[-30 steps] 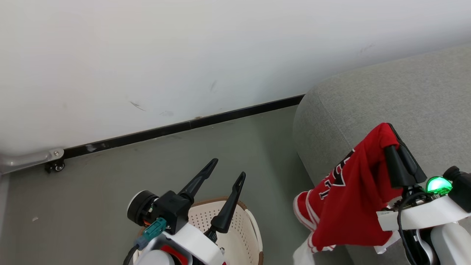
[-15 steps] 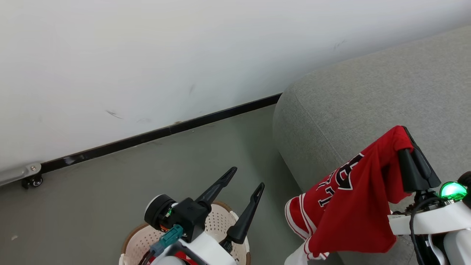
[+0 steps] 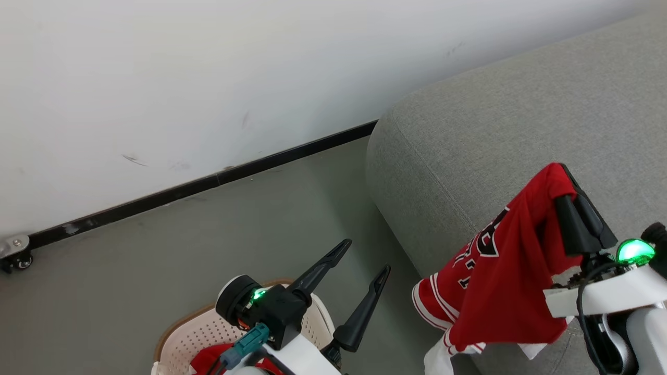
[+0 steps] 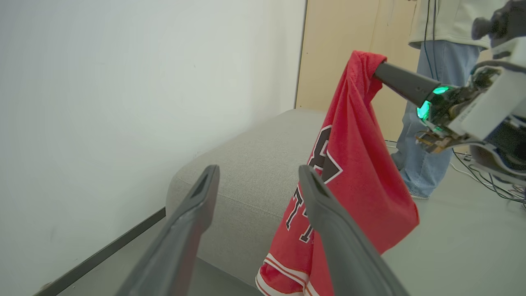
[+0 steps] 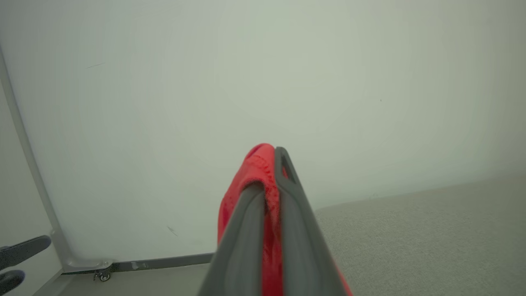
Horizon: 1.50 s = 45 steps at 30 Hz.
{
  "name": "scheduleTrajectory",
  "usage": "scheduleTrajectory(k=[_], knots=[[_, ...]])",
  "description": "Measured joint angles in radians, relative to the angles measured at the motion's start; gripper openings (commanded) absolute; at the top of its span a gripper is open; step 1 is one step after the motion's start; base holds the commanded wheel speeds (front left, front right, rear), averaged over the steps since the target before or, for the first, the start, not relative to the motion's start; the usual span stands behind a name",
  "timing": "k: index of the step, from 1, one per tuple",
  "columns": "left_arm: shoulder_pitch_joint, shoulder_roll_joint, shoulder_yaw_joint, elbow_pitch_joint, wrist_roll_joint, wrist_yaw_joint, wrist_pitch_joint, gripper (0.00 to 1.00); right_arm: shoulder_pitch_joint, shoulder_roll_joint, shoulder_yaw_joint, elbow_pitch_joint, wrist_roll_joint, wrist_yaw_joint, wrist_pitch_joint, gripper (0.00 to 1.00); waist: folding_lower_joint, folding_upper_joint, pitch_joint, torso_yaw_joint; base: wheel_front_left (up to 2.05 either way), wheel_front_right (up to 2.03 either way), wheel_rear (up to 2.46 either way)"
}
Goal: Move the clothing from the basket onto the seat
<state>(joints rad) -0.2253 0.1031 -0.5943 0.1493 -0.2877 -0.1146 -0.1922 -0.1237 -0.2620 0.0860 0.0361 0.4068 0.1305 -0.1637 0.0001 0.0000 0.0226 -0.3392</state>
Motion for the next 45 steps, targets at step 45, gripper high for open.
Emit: scheduleTrajectory(k=[45], knots=[[-0.114,0.048,-0.016,-0.198,0.065,0.000,0.110,1.00,-0.783,-0.346,-0.283,0.306,0.022,0.000,0.271,0.00,0.0000,0.0000,0.251,0.017,0.00,0.00,0.00]])
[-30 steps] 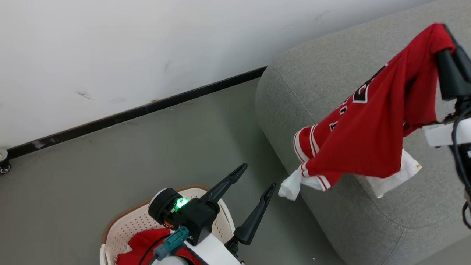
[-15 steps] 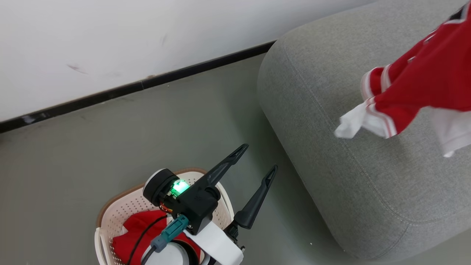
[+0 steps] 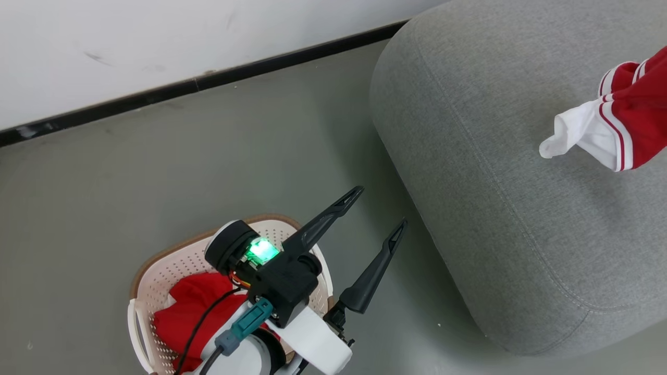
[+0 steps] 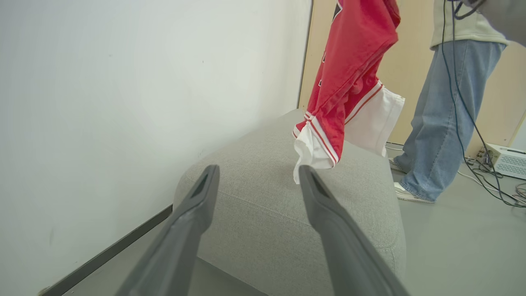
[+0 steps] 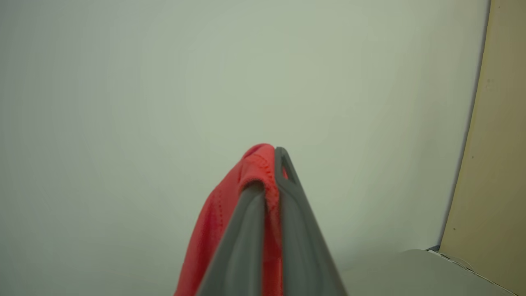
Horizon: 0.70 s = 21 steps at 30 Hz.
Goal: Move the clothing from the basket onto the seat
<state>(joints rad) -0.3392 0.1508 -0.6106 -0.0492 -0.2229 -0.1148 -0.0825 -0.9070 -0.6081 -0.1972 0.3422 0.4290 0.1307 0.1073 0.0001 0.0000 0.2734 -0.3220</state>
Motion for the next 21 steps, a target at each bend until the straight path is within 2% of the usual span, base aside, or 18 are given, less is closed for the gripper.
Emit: scheduleTrajectory(k=[17,21], knots=[[-0.037,0.003,-0.023,-0.039,0.010,-0.001,0.027,1.00,0.101,0.046,-0.008,0.231,-0.046,0.000,-0.076,0.00,0.0000,0.0000,0.085,0.035,0.00,0.00,0.00],[-0.042,0.003,-0.028,-0.040,0.010,-0.001,0.030,1.00,0.140,0.076,-0.008,0.278,-0.060,0.000,-0.108,0.00,-0.0001,0.0000,0.098,0.042,0.00,0.00,0.00]])
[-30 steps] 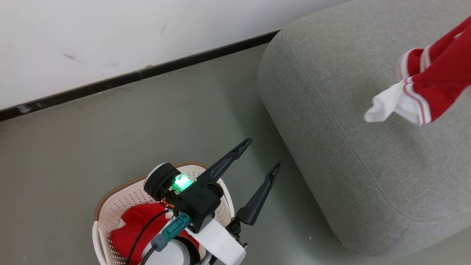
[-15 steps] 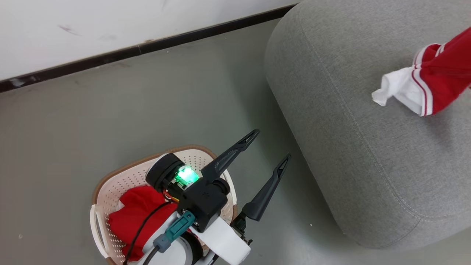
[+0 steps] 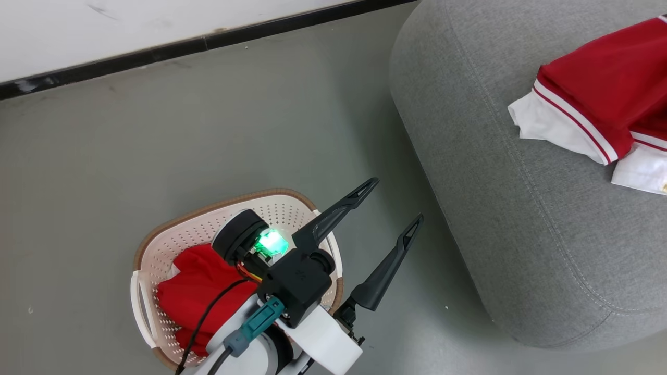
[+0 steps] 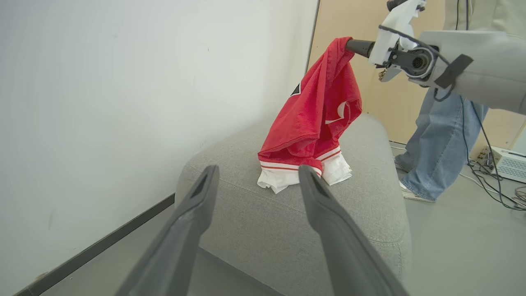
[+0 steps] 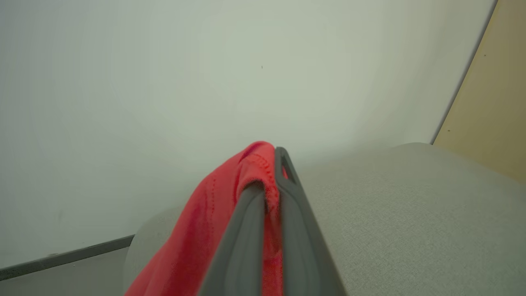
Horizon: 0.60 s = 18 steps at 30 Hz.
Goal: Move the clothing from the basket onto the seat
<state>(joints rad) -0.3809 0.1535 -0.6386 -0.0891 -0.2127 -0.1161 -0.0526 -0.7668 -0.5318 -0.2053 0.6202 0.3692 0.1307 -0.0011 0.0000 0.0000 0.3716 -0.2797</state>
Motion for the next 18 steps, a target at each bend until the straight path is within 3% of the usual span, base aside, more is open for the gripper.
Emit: scheduleTrajectory(k=[8,18], knots=[[-0.013,0.000,-0.012,-0.001,0.000,0.000,0.000,1.00,0.067,0.069,-0.012,0.084,-0.009,0.000,-0.057,0.00,0.0000,0.0000,0.018,0.009,0.00,0.00,0.00],[-0.016,0.002,-0.034,0.000,0.000,-0.003,0.000,1.00,0.096,0.096,-0.026,0.193,-0.043,0.000,-0.105,0.00,0.0000,0.0000,0.033,0.009,0.00,0.00,0.00]])
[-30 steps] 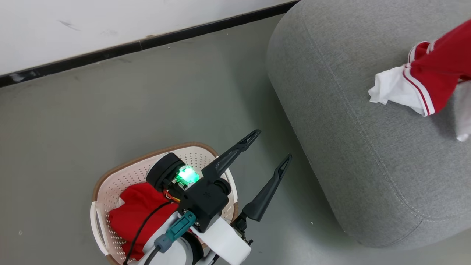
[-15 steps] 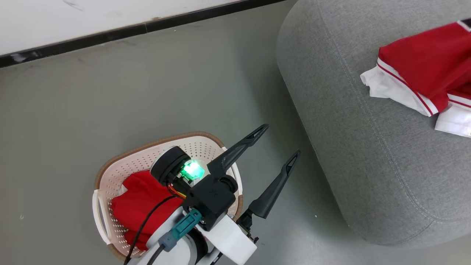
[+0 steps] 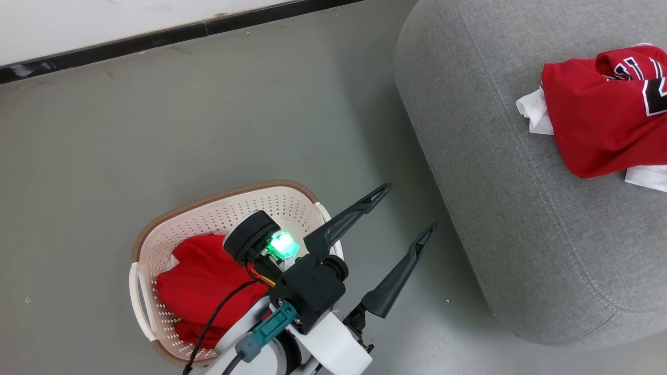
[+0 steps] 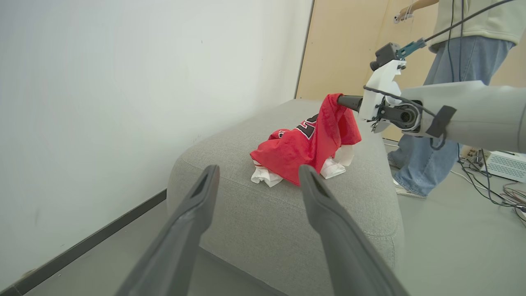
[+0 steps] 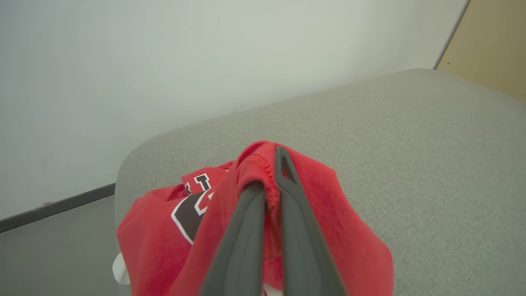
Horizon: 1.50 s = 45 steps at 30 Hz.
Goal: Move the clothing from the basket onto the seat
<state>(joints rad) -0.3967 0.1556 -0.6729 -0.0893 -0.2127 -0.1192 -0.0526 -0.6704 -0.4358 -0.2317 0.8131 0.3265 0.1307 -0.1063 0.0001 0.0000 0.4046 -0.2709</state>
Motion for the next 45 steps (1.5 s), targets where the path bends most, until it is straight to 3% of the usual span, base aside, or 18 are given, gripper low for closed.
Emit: scheduleTrajectory(k=[10,11,12,13,14,17,19,32,45], knots=[[-0.008,0.000,-0.040,0.006,0.000,-0.004,0.001,1.00,0.000,0.029,-0.035,0.090,-0.030,0.000,-0.027,0.00,0.0000,0.0000,0.006,0.001,0.00,0.00,0.00],[-0.008,0.000,-0.045,0.007,0.000,-0.004,0.001,1.00,0.000,0.030,-0.042,0.100,-0.030,0.000,-0.027,0.07,0.0000,0.0000,0.005,0.001,0.00,0.00,0.00],[-0.008,0.000,-0.048,0.008,0.000,-0.004,0.001,1.00,0.000,0.031,-0.049,0.107,-0.030,0.000,-0.030,0.25,0.0000,0.0000,0.005,0.002,0.00,0.00,0.00],[-0.008,0.000,-0.051,0.010,0.000,-0.004,0.001,1.00,0.000,0.031,-0.053,0.114,-0.031,0.000,-0.036,0.36,0.0000,0.0000,0.004,0.002,0.00,0.00,0.00],[-0.008,0.000,-0.054,0.012,0.000,-0.004,0.001,1.00,0.000,0.032,-0.055,0.121,-0.034,0.000,-0.039,0.36,0.0000,0.0000,0.004,0.002,0.00,0.00,0.00],[-0.008,0.000,-0.059,0.019,-0.004,-0.004,0.001,1.00,0.000,0.040,-0.059,0.137,-0.035,0.000,-0.047,0.58,0.0000,0.0000,0.001,0.004,0.00,0.00,0.00],[-0.008,0.000,-0.061,0.022,-0.005,-0.004,0.000,1.00,0.000,0.049,-0.059,0.144,-0.035,0.000,-0.054,0.99,0.0000,0.0000,-0.001,0.004,0.00,0.00,0.00],[-0.008,0.002,-0.062,0.050,-0.023,-0.004,-0.019,1.00,0.042,0.089,-0.013,0.159,-0.027,0.000,-0.083,1.00,0.0000,0.0000,-0.021,-0.009,0.00,0.00,0.00],[-0.007,0.004,-0.058,0.075,-0.040,-0.005,-0.045,1.00,0.147,0.139,0.041,0.091,0.002,0.000,-0.124,1.00,0.0000,0.0000,-0.057,-0.051,0.00,0.00,0.00]])
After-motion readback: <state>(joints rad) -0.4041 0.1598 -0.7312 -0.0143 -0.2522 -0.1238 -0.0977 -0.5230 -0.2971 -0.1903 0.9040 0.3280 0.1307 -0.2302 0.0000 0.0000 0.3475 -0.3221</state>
